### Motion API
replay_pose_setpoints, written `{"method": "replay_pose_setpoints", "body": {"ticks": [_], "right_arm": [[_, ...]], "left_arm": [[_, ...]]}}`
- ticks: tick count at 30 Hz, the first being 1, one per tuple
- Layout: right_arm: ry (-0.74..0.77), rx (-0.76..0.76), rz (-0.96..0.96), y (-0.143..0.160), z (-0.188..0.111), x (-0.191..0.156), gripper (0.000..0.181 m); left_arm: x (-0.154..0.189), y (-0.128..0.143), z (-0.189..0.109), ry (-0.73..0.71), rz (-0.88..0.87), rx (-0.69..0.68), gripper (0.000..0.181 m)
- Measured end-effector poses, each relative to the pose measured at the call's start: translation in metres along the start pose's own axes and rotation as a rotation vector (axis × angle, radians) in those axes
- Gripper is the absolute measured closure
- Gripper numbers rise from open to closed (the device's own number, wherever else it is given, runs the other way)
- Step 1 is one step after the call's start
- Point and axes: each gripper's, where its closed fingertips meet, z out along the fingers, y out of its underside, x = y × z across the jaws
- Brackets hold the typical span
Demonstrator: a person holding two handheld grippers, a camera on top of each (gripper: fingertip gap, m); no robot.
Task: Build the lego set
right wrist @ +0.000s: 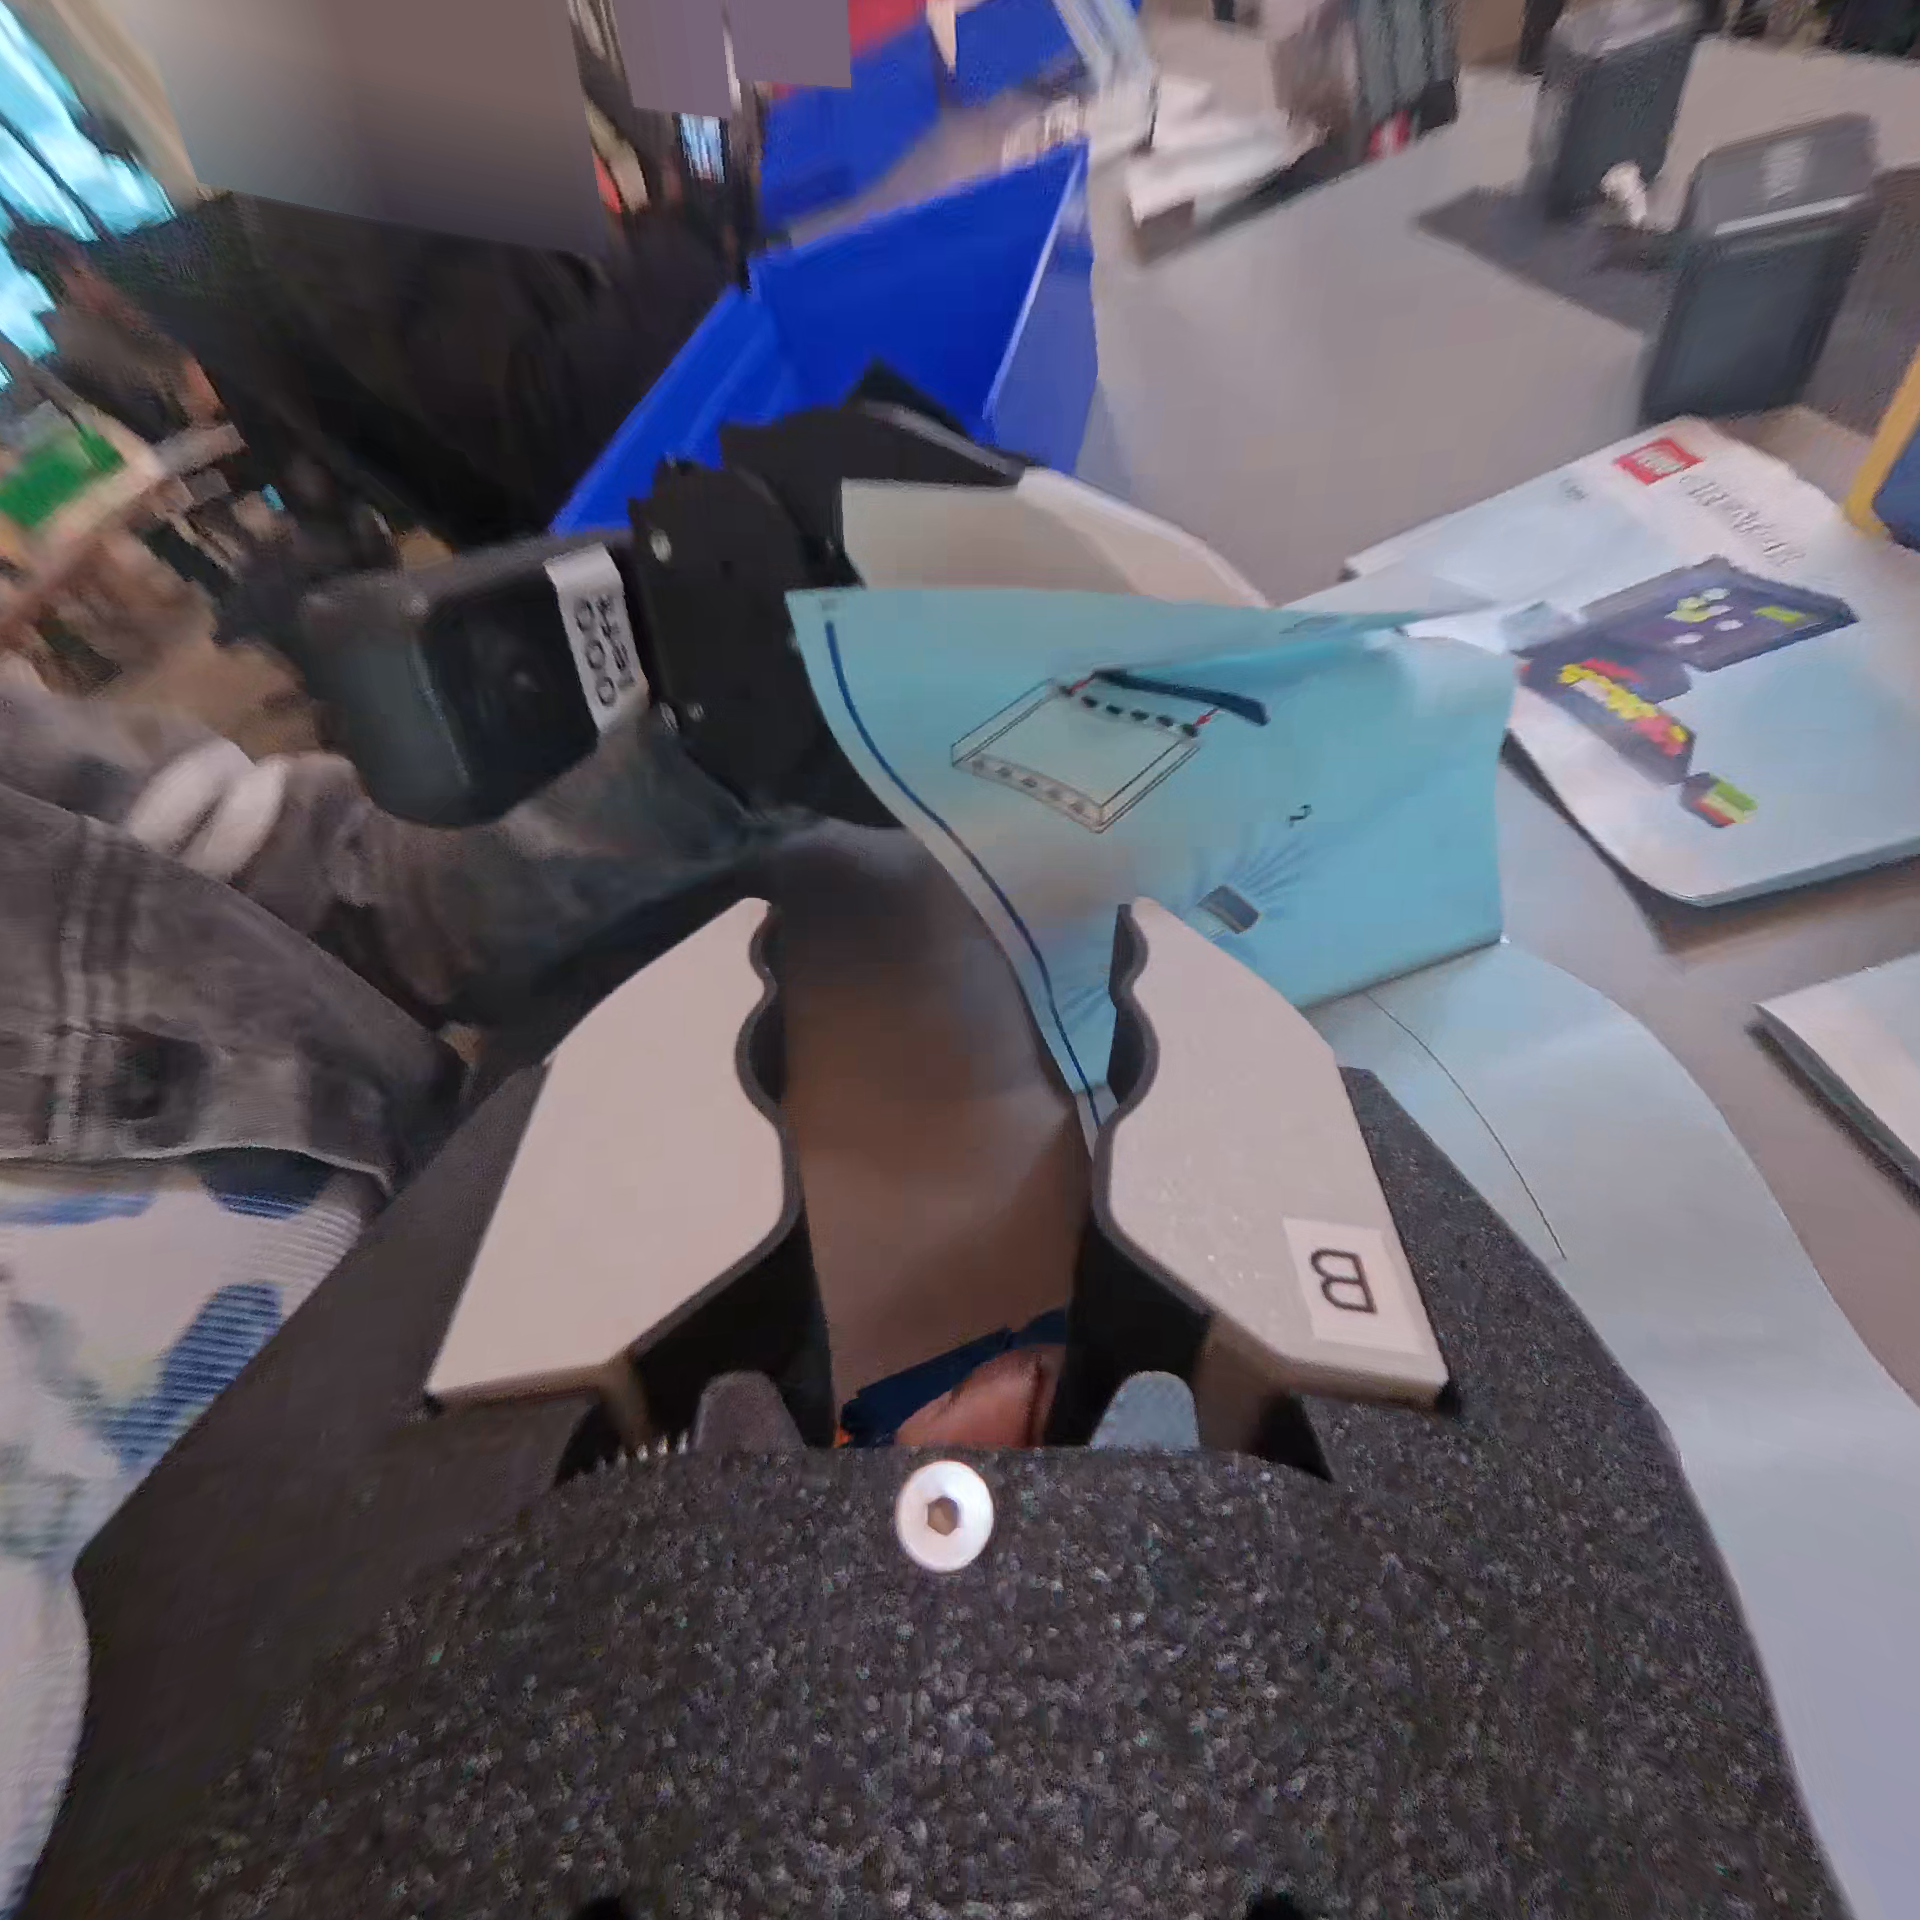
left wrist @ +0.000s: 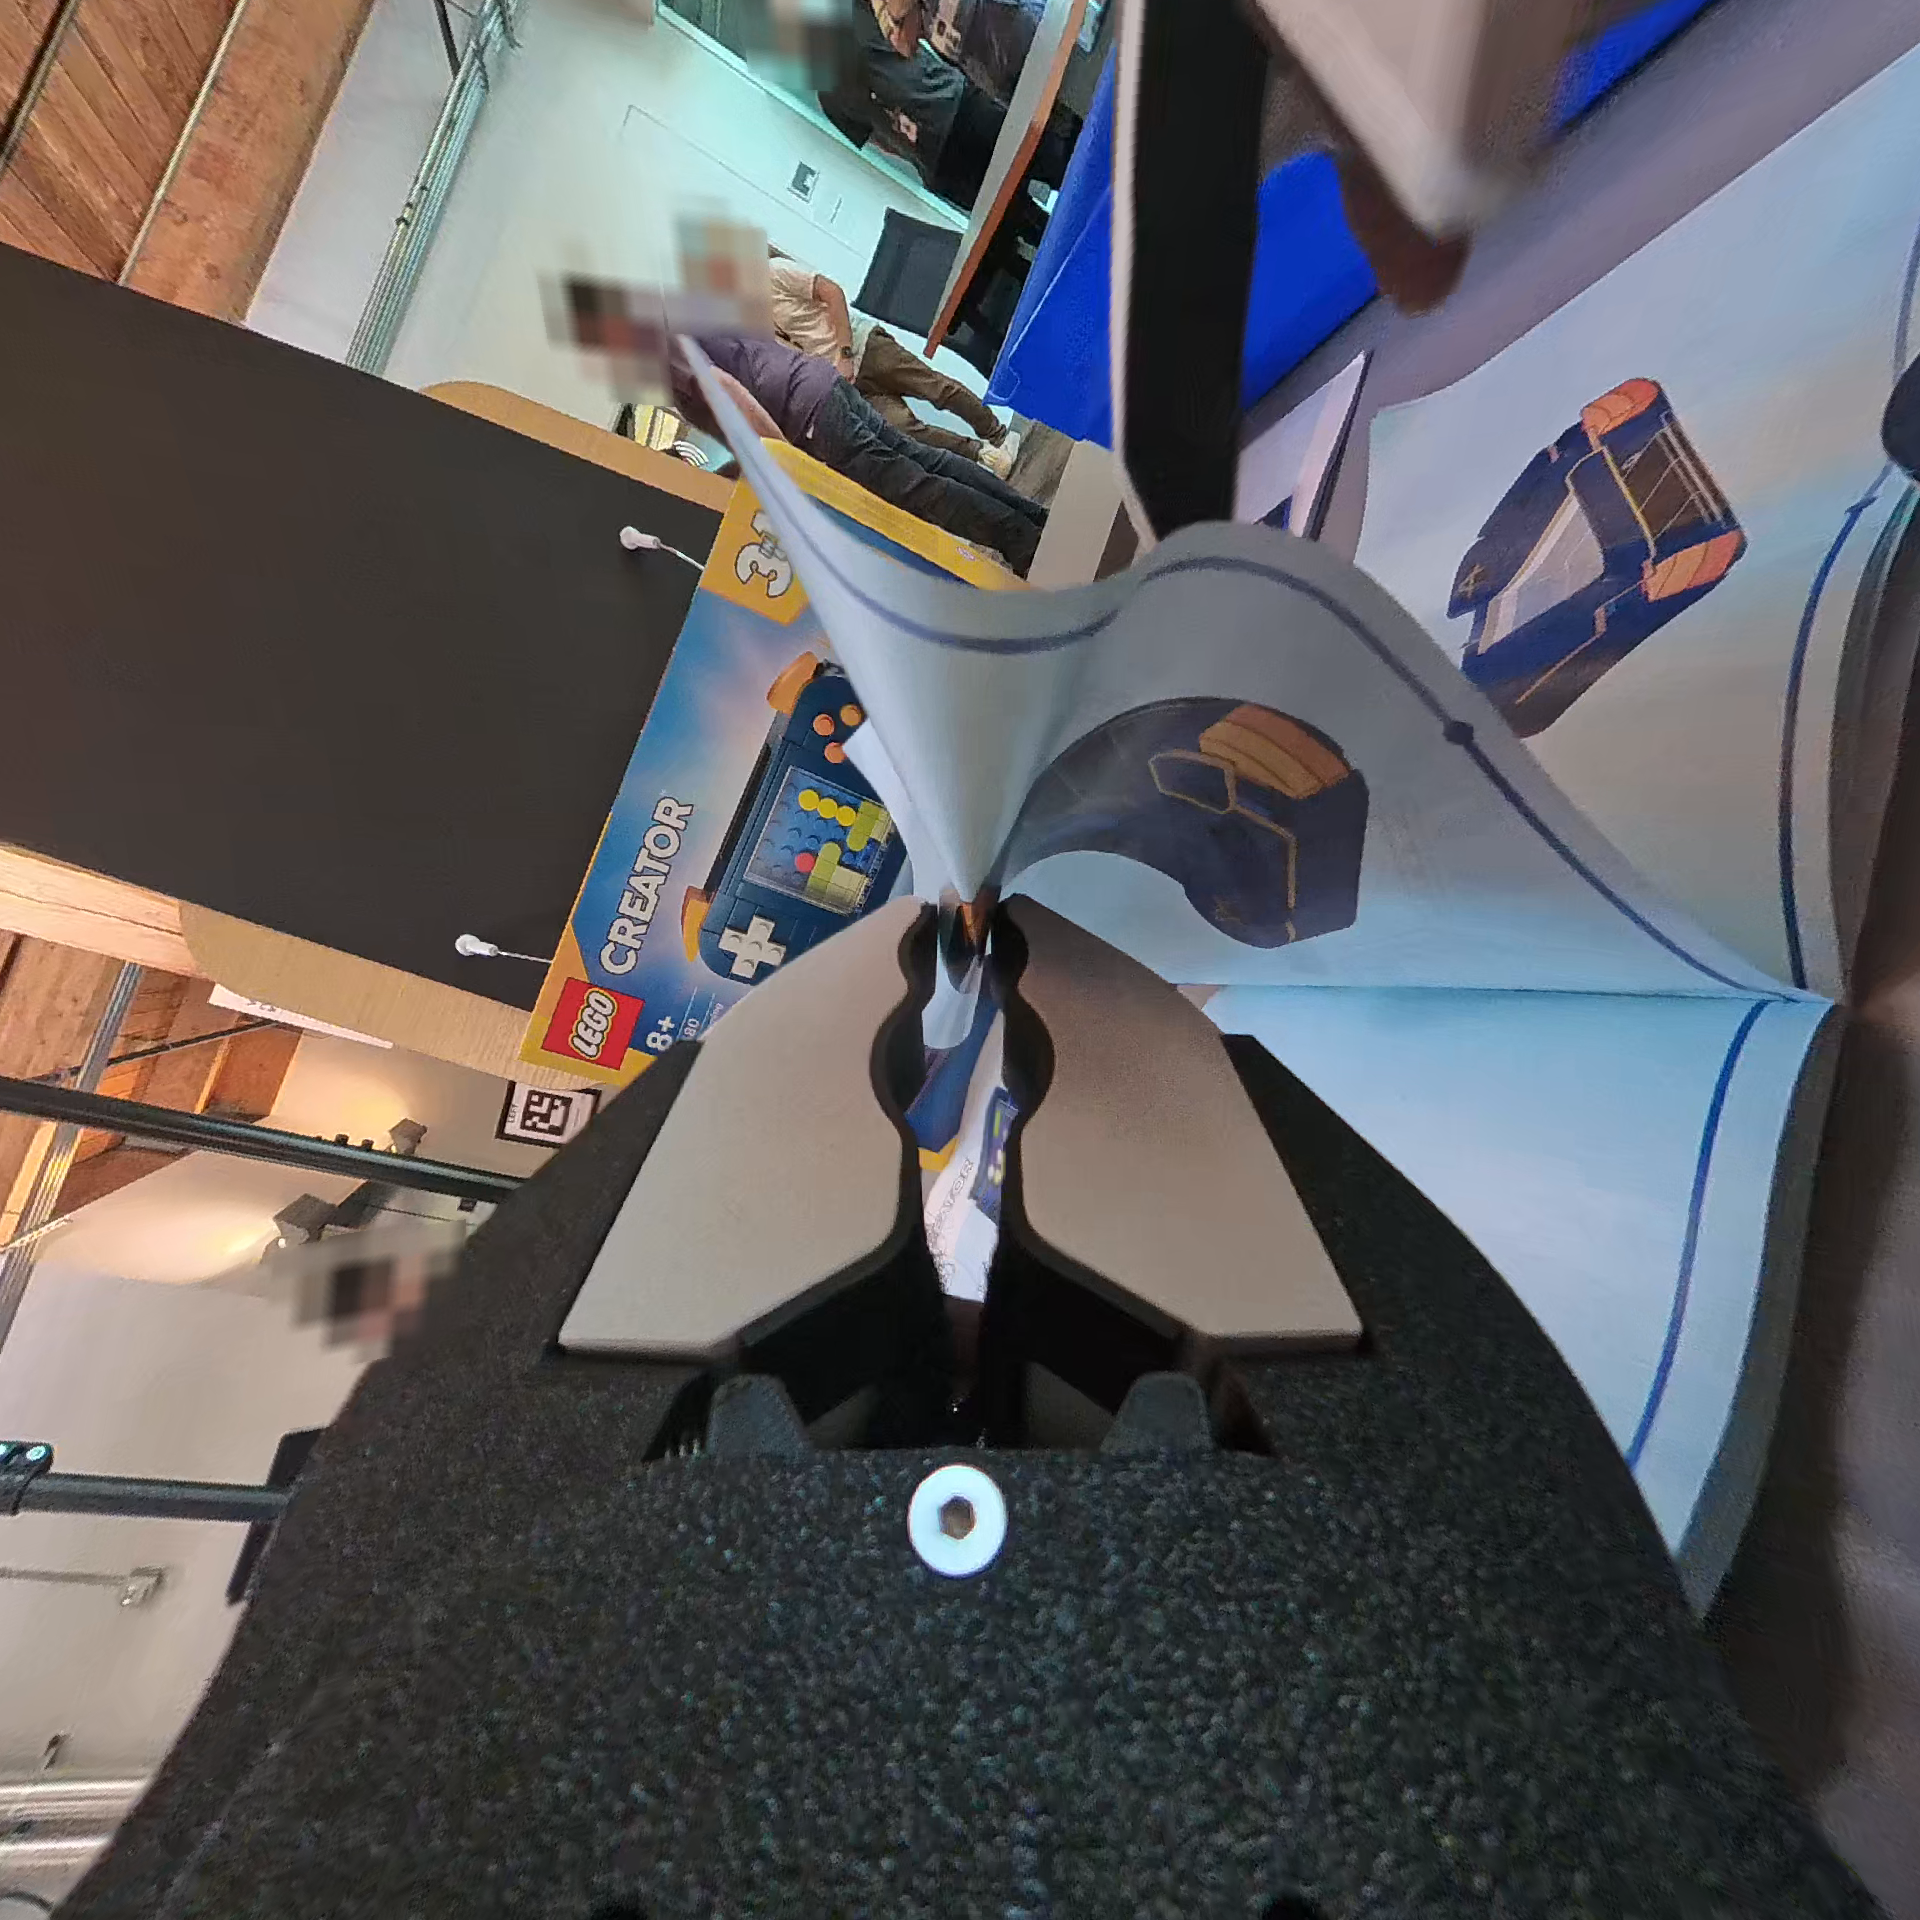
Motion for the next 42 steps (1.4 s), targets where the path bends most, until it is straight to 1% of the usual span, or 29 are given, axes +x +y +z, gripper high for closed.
{"method": "replay_pose_setpoints", "body": {"ticks": [3,5,7,9,11,12,13,14,15,16,17,18,19,20,21,22,23,24,25,26,27,28,29,31,34,36,38,40,42], "right_arm": [[-0.032,-0.091,-0.050,0.009,0.026,-0.004,0.117],[-0.096,-0.136,-0.067,0.013,0.043,-0.012,0.115],[-0.155,-0.168,-0.088,0.017,0.057,-0.019,0.114],[-0.206,-0.213,-0.105,0.022,0.063,-0.024,0.117],[-0.243,-0.188,-0.148,0.015,0.053,-0.027,0.135],[-0.230,-0.159,-0.168,0.009,0.045,-0.022,0.151],[-0.182,-0.136,-0.188,0.005,0.036,-0.010,0.168],[-0.101,-0.129,-0.209,0.002,0.027,0.008,0.179],[-0.011,-0.147,-0.238,0.004,0.020,0.029,0.181],[0.064,-0.188,-0.272,0.009,0.013,0.048,0.181],[0.100,-0.241,-0.302,0.018,0.009,0.061,0.181],[0.091,-0.293,-0.323,0.029,0.009,0.068,0.181],[0.063,-0.335,-0.335,0.038,0.011,0.070,0.181],[0.040,-0.357,-0.344,0.045,0.016,0.072,0.181],[0.016,-0.353,-0.356,0.047,0.022,0.072,0.181],[-0.017,-0.334,-0.370,0.048,0.029,0.071,0.181],[-0.056,-0.316,-0.384,0.050,0.034,0.068,0.181],[-0.077,-0.321,-0.389,0.055,0.038,0.069,0.181],[-0.059,-0.370,-0.381,0.066,0.040,0.078,0.181],[-0.053,-0.405,-0.354,0.075,0.041,0.084,0.181],[-0.073,-0.379,-0.312,0.076,0.041,0.085,0.181],[-0.077,-0.369,-0.261,0.076,0.038,0.087,0.181],[-0.078,-0.368,-0.208,0.076,0.036,0.091,0.181],[-0.085,-0.367,-0.168,0.077,0.030,0.096,0.181],[-0.083,-0.368,-0.189,0.077,0.025,0.099,0.181],[-0.082,-0.370,-0.197,0.077,0.025,0.099,0.181],[-0.062,-0.369,-0.236,0.072,0.027,0.098,0.181],[-0.057,-0.329,-0.216,0.055,0.036,0.090,0.176],[-0.102,-0.291,-0.133,0.040,0.049,0.078,0.179]], "left_arm": [[-0.002,0.008,-0.006,0.008,-0.019,-0.042,0.165],[-0.016,0.023,-0.017,-0.027,-0.061,-0.117,0.159],[-0.047,0.041,-0.036,-0.140,-0.161,-0.180,0.157],[-0.086,0.056,-0.062,-0.298,-0.306,-0.209,0.160],[-0.118,0.066,-0.090,-0.450,-0.423,-0.222,0.161],[-0.131,0.069,-0.102,-0.523,-0.454,-0.231,0.161],[-0.142,0.069,-0.113,-0.594,-0.473,-0.238,0.162],[-0.150,0.067,-0.121,-0.649,-0.486,-0.233,0.164],[-0.153,0.060,-0.123,-0.670,-0.500,-0.206,0.166],[-0.151,0.047,-0.116,-0.641,-0.512,-0.157,0.168],[-0.140,0.027,-0.101,-0.543,-0.518,-0.091,0.169],[-0.120,0.004,-0.081,-0.396,-0.520,-0.026,0.170],[-0.092,-0.018,-0.059,-0.229,-0.520,0.016,0.171],[-0.056,-0.035,-0.038,-0.043,-0.502,0.015,0.171],[-0.016,-0.044,-0.021,0.140,-0.450,-0.036,0.171],[0.021,-0.042,-0.009,0.274,-0.368,-0.126,0.170],[0.046,-0.030,0.001,0.328,-0.276,-0.219,0.169],[0.063,-0.014,0.009,0.338,-0.199,-0.285,0.170],[0.072,-0.002,0.014,0.318,-0.181,-0.318,0.171],[0.086,0.008,0.015,0.357,-0.238,-0.335,0.170],[0.101,0.016,0.011,0.429,-0.350,-0.361,0.170],[0.106,0.018,0.009,0.448,-0.495,-0.354,0.174],[0.105,0.019,0.006,0.458,-0.616,-0.334,0.171],[0.098,0.026,0.001,0.451,-0.732,-0.348,0.161],[0.096,0.039,-0.010,0.455,-0.816,-0.406,0.162],[0.094,0.045,-0.015,0.446,-0.851,-0.426,0.158],[0.096,0.043,-0.017,0.446,-0.820,-0.425,0.163],[0.099,0.039,-0.017,0.441,-0.761,-0.417,0.172],[0.099,0.037,-0.015,0.415,-0.718,-0.424,0.175]]}}
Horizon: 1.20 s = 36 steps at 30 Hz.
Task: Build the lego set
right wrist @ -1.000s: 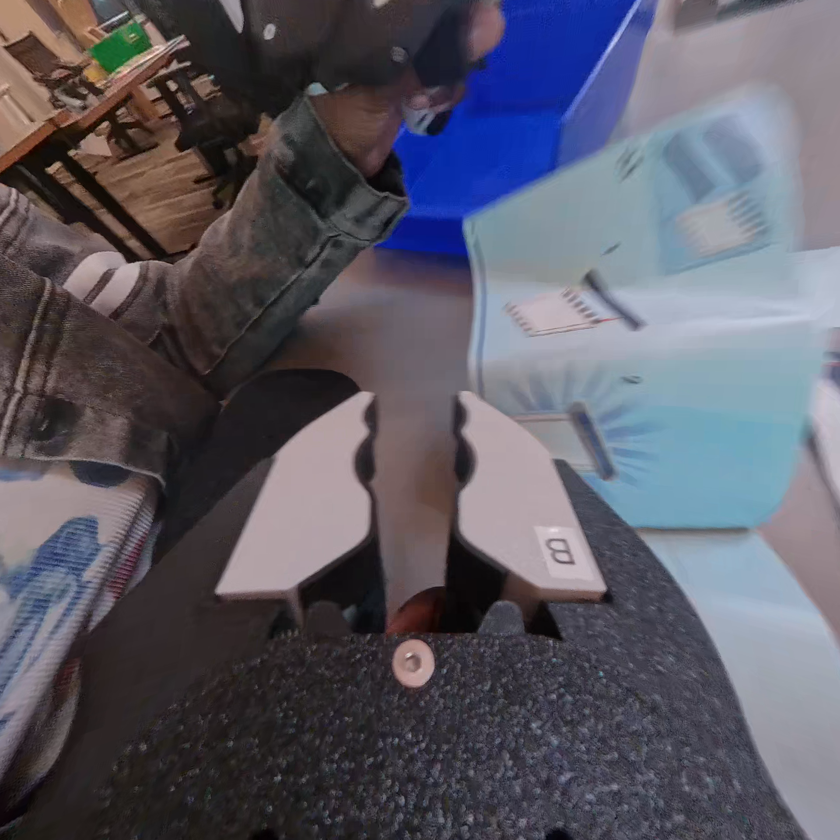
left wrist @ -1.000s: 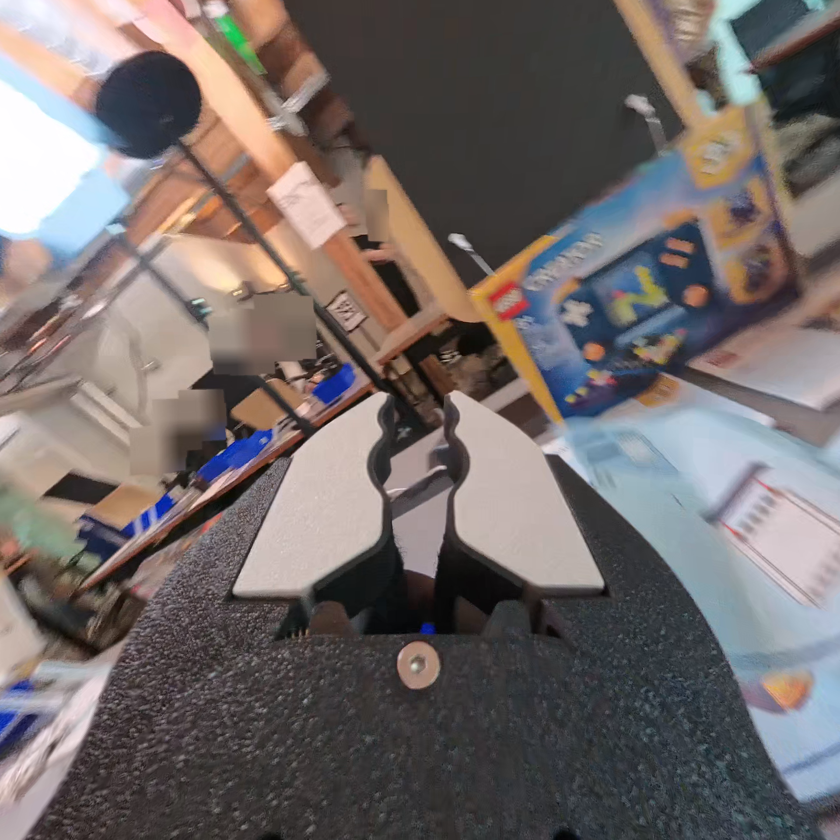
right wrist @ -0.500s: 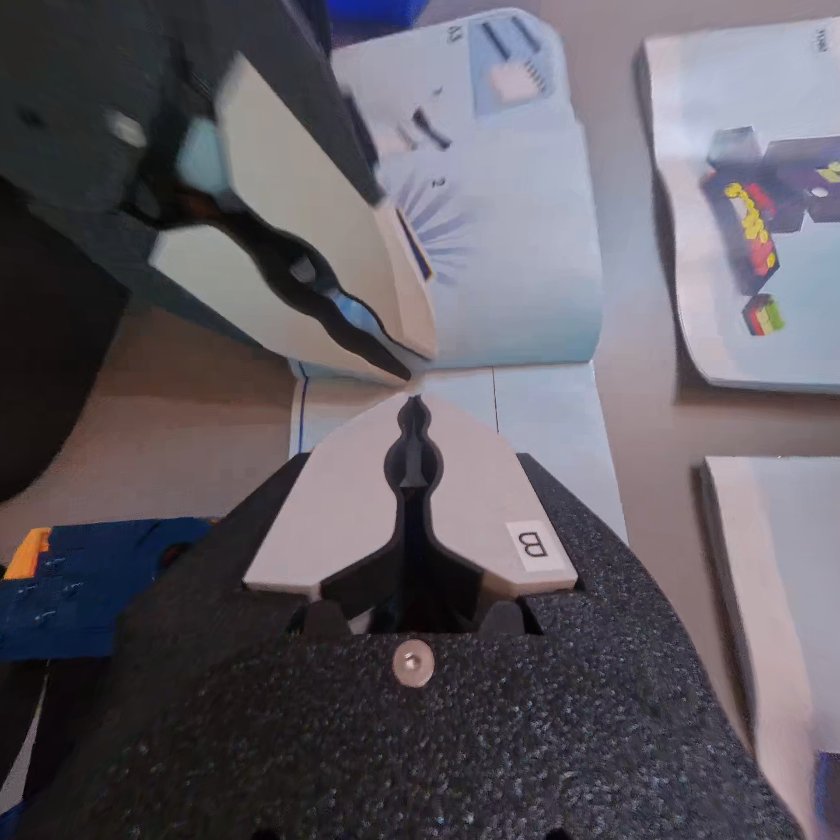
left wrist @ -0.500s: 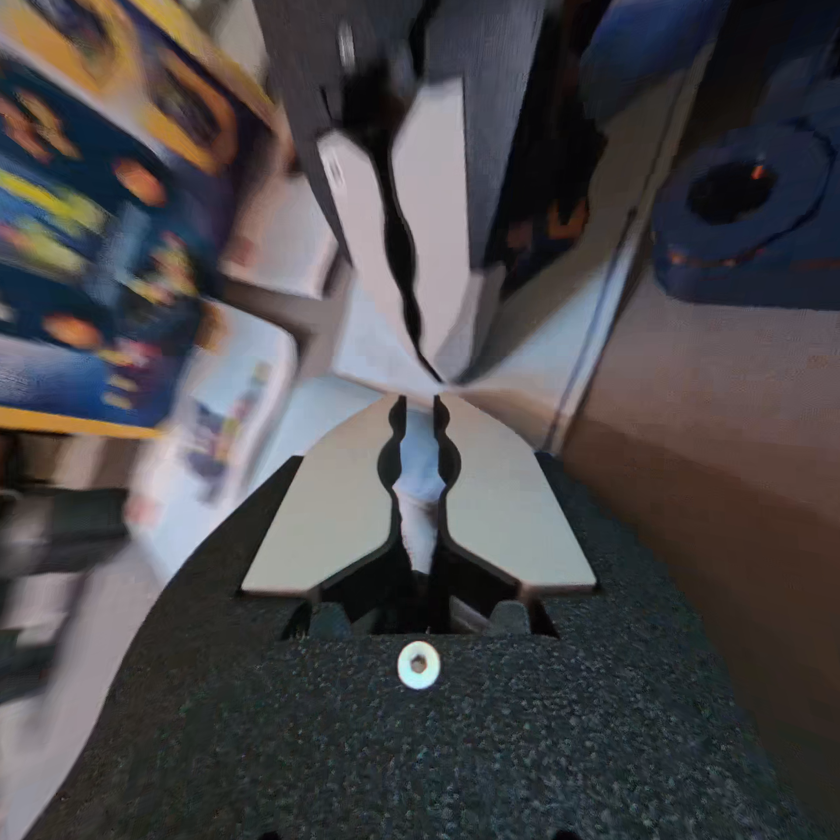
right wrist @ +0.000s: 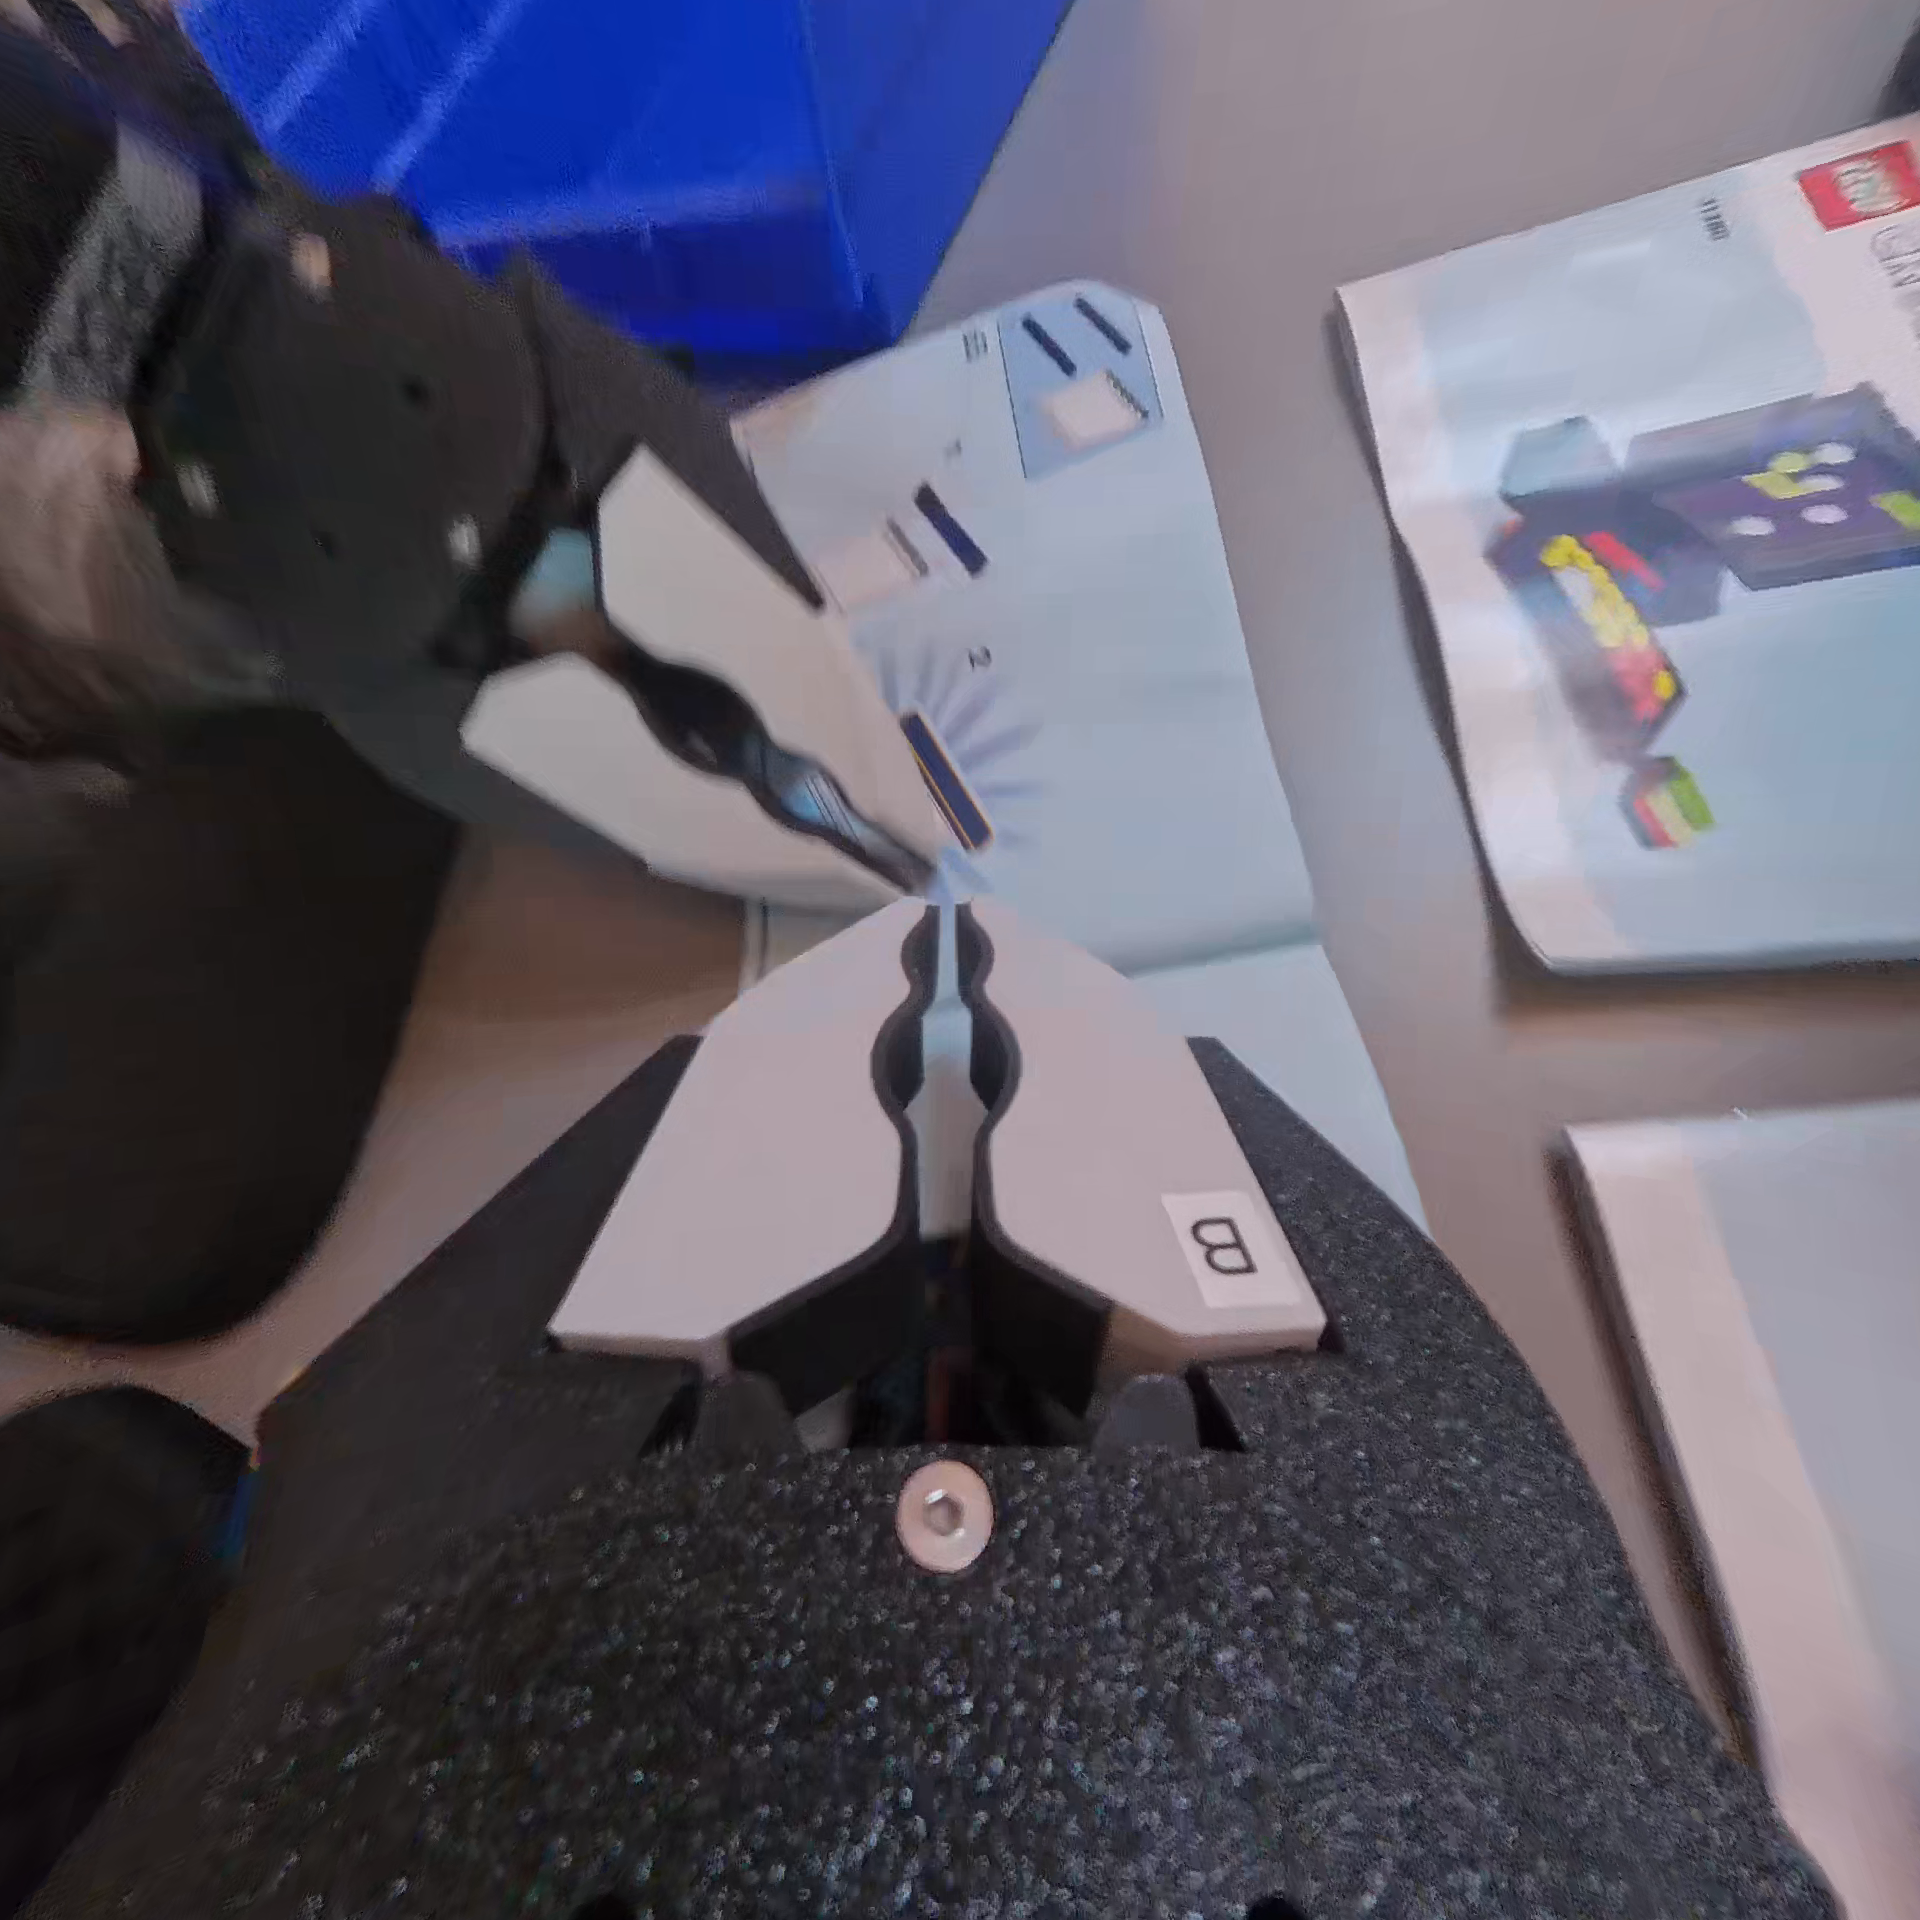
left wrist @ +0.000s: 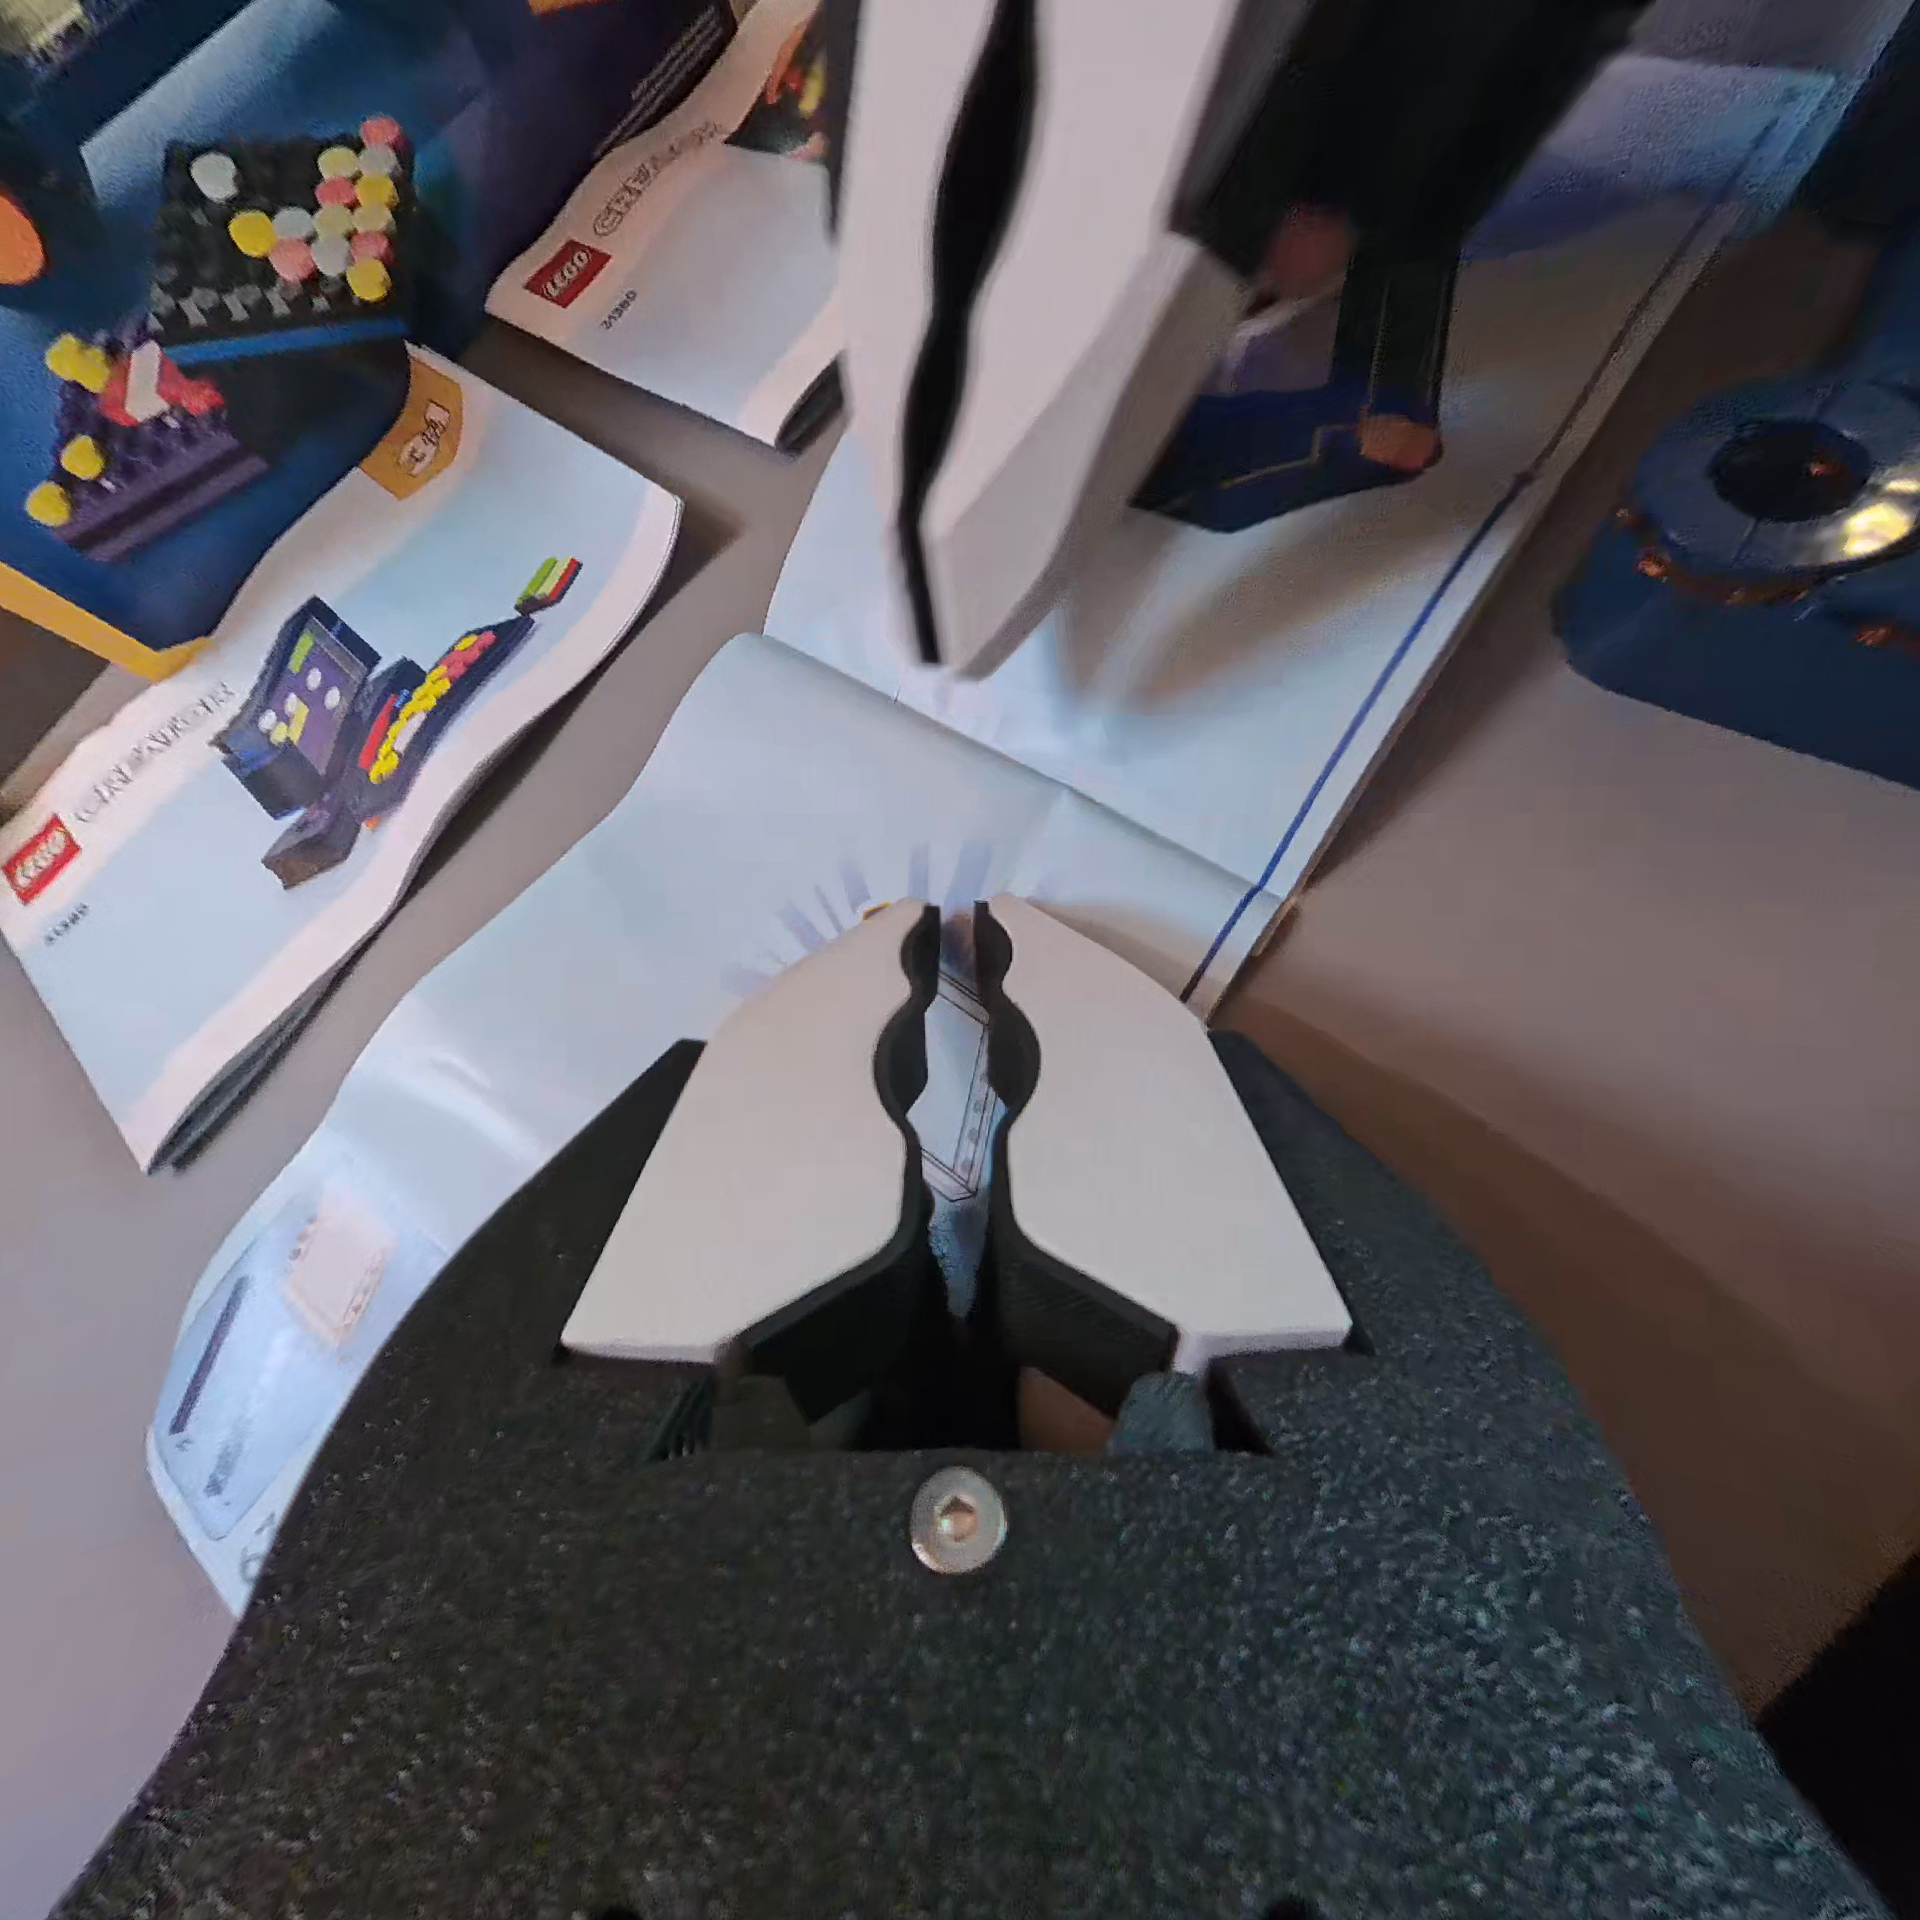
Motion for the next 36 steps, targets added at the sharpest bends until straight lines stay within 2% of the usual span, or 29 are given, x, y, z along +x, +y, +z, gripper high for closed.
{"method": "replay_pose_setpoints", "body": {"ticks": [2,4,8,10,13,15,18,27,33,36], "right_arm": [[-0.051,-0.050,0.130,0.000,0.013,0.002,0.181],[-0.117,-0.159,0.261,0.016,0.026,0.007,0.181],[-0.270,-0.089,0.427,0.011,0.030,0.007,0.181],[-0.239,-0.070,0.403,0.011,0.030,0.009,0.181],[-0.172,-0.070,0.314,0.013,0.030,0.010,0.181],[-0.174,-0.069,0.311,0.013,0.029,0.010,0.181],[-0.182,-0.072,0.302,0.014,0.029,0.010,0.181],[-0.083,-0.059,0.152,0.015,0.029,0.009,0.181],[-0.105,-0.053,0.186,0.015,0.028,0.009,0.181],[-0.109,-0.052,0.188,0.015,0.028,0.009,0.181]], "left_arm": [[0.000,-0.001,0.000,-0.022,0.025,-0.001,0.176],[0.001,0.000,0.000,-0.021,0.021,-0.002,0.176],[-0.002,0.007,-0.006,0.036,-0.102,-0.020,0.174],[-0.014,0.018,-0.015,0.060,-0.209,-0.050,0.163],[-0.036,0.040,-0.030,0.042,-0.342,-0.075,0.179],[-0.041,0.050,-0.040,0.026,-0.384,-0.066,0.179],[-0.045,0.061,-0.051,-0.032,-0.367,-0.053,0.178],[-0.042,0.069,-0.060,-0.042,-0.373,-0.085,0.178],[-0.054,0.083,-0.072,-0.090,-0.451,-0.136,0.180],[-0.055,0.084,-0.073,-0.108,-0.431,-0.152,0.180]]}}
